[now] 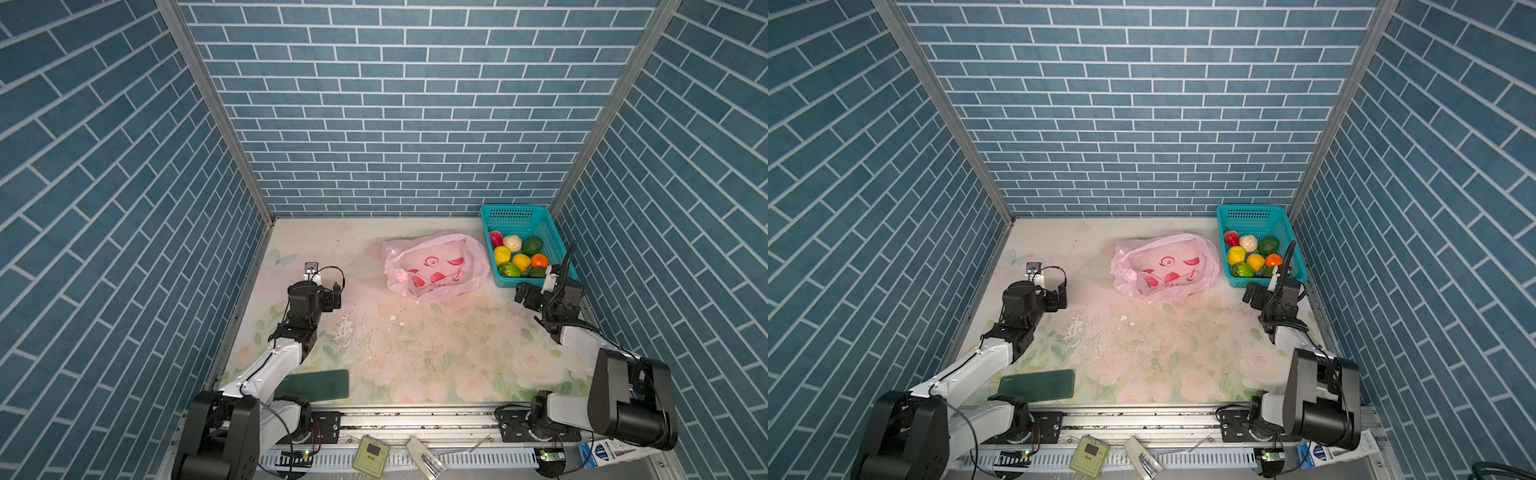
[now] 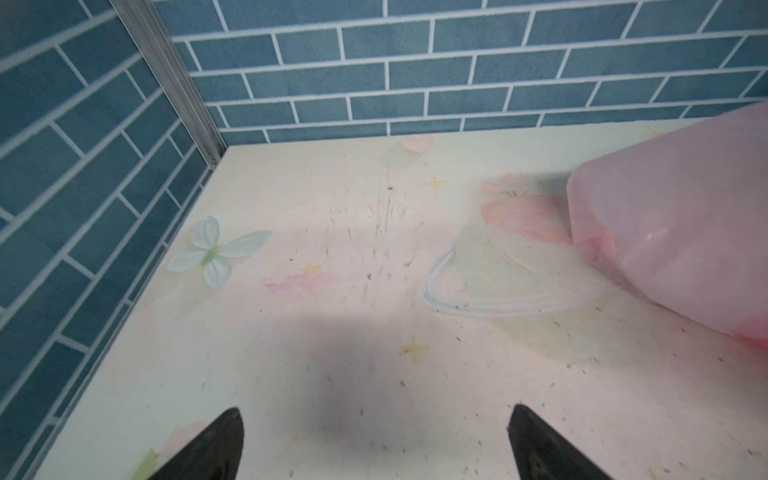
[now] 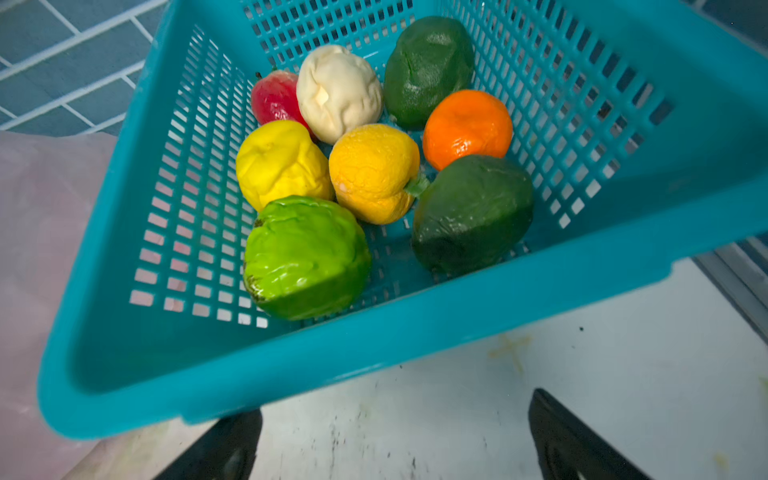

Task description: Untie the knot of the plastic bag and take out the fruit

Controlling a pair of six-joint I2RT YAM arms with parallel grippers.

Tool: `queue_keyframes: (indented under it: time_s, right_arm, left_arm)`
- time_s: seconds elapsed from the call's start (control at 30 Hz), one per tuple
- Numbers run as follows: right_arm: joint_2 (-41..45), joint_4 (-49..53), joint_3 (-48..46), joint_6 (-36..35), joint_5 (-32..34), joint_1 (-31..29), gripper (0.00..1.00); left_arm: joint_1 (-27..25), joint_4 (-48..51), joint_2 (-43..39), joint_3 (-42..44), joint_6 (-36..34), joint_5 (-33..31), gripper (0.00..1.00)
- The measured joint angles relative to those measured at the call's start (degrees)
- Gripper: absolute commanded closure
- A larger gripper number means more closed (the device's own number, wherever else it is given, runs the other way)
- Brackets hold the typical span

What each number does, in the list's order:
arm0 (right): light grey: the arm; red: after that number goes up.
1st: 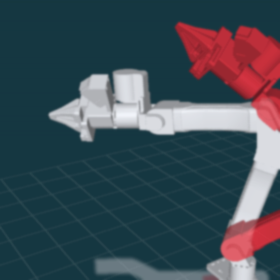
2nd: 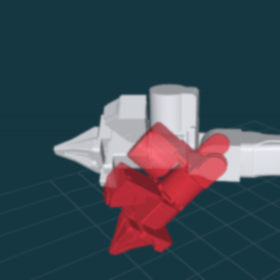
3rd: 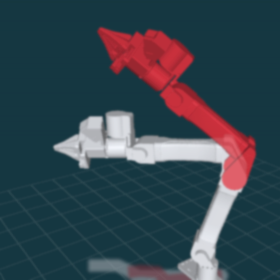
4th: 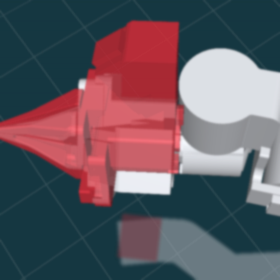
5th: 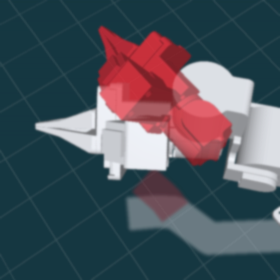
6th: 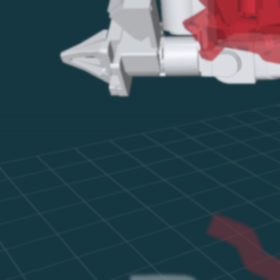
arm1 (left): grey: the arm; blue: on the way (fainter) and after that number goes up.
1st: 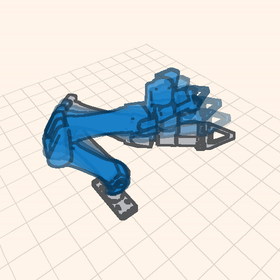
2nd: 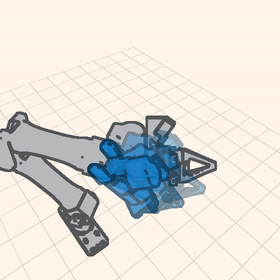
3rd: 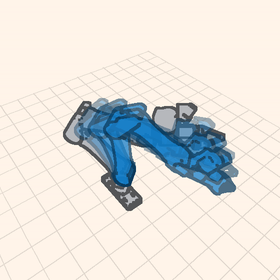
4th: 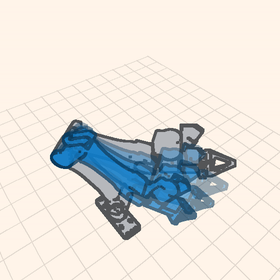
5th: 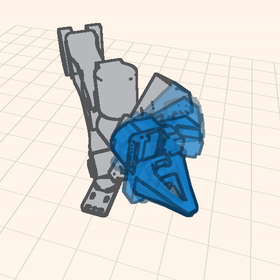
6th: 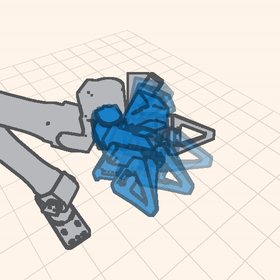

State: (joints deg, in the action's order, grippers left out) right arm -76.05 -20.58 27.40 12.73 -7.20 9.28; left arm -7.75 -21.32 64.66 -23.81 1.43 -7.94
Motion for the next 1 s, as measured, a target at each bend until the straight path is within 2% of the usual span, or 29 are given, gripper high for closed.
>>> queue_keyframes:
  time_s: [0.2, 0.37, 0.53, 0.67, 0.77, 1.0]
  right_arm:
    - [-3.7, -9.9, -2.2, -2.1, 0.7, 0.0, 0.01]
    - [-6.7, -17.9, -3.4, -2.5, 0.5, 0.0, 0.01]
    - [-7.2, -23.8, -5.8, -3.0, 0.0, -0.3, 0.01]
    - [-10.9, -32.0, -8.3, -3.4, -0.1, -0.8, 0.01]
    - [-12.1, -33.2, -9.3, -3.7, 0.1, -1.2, 0.01]
    - [-12.1, -33.9, -9.2, -3.8, 2.3, -2.3, 0.01]
  left_arm:
    - [2.4, -11.1, 6.3, 4.0, -1.8, -1.9, 0.00]
    - [3.5, -16.3, 12.2, 4.2, -2.8, -2.7, 0.00]
    - [4.7, -26.7, 17.1, 5.3, -3.0, -3.2, 0.00]
    - [4.8, -31.2, 19.6, 6.8, -3.1, -3.3, 0.00]
    - [4.8, -34.7, 21.8, 7.0, -3.1, -3.5, 0.00]
    - [4.8, -35.7, 22.6, 6.9, -3.2, -3.7, 0.00]
